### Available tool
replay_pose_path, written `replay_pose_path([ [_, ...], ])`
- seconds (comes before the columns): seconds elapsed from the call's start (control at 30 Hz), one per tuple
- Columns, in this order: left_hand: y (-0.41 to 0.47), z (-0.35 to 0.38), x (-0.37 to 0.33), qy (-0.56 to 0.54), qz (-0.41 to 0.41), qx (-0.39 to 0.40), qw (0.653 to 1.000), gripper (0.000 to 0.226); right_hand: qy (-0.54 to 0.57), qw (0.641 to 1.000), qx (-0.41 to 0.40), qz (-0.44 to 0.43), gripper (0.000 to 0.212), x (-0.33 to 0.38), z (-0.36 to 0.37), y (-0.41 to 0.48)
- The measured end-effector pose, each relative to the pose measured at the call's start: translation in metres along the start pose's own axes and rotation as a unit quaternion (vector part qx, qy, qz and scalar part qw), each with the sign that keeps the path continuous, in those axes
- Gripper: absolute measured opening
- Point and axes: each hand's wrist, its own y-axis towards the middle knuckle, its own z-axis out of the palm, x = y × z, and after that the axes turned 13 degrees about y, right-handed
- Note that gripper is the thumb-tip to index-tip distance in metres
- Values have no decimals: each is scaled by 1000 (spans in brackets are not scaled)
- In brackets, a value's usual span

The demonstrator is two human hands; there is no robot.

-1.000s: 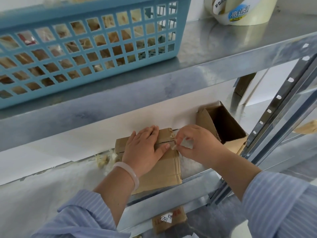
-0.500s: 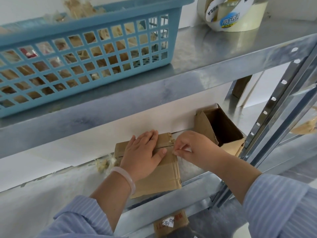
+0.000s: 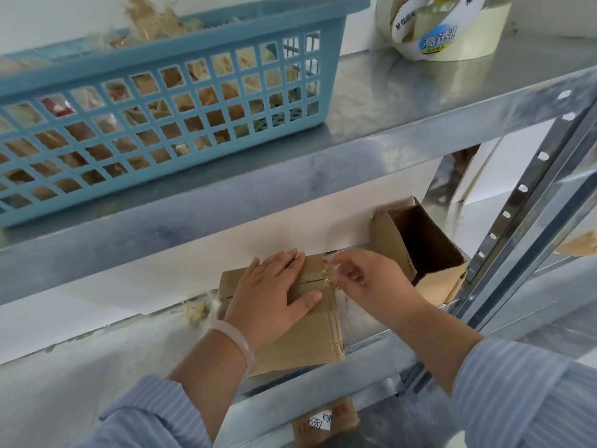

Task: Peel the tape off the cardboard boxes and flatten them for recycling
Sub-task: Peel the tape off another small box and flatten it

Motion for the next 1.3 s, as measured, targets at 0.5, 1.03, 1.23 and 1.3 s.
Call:
replay_pose_path([
  [0.5,-9,-3,-1,26,-28,-19,999,77,-97,992,79,-10,15,7,-8,19],
  [1.03,-9,1,0,0,-32,-47,998,77,169,981,-28,90,41,-16,30,-23],
  [1.23,-10,2,3,-9,-32,-65,997,75,175,977,-68,101,21,-14,32,-23],
  [1.3,-12,1,4,-19,-35,-81,996,73,174,979,-77,75,24,-9,34,-27],
])
